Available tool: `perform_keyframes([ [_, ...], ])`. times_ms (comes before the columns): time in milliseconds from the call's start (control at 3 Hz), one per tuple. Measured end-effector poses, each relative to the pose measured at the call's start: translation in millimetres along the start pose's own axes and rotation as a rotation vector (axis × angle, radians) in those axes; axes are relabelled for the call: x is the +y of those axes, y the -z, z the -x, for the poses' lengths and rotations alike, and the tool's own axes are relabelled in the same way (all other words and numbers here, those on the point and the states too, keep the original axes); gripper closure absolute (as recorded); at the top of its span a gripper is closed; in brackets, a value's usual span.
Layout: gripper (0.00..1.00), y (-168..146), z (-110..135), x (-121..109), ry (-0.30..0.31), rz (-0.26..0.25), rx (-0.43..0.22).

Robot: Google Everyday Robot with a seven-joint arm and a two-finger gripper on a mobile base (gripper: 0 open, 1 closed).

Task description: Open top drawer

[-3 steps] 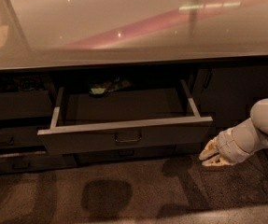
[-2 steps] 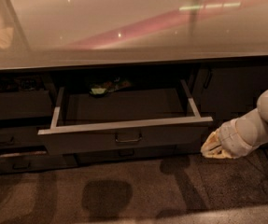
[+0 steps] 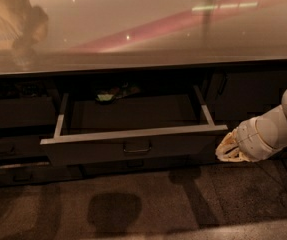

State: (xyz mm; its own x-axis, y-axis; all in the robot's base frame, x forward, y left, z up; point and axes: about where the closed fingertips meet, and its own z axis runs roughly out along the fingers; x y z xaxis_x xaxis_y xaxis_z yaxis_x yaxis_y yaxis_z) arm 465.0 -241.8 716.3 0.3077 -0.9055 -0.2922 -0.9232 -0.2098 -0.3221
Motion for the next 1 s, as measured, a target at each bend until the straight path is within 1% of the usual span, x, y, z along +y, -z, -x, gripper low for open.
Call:
perform_keyframes([
  [333,1.00,1,-18,-21,-0.063,0.011,0.030],
  [667,1.00,4,-44,-70,-0.155,0.019,0.102],
  [1000,1.00,3,-44,-70,-0.156,0.019,0.102],
])
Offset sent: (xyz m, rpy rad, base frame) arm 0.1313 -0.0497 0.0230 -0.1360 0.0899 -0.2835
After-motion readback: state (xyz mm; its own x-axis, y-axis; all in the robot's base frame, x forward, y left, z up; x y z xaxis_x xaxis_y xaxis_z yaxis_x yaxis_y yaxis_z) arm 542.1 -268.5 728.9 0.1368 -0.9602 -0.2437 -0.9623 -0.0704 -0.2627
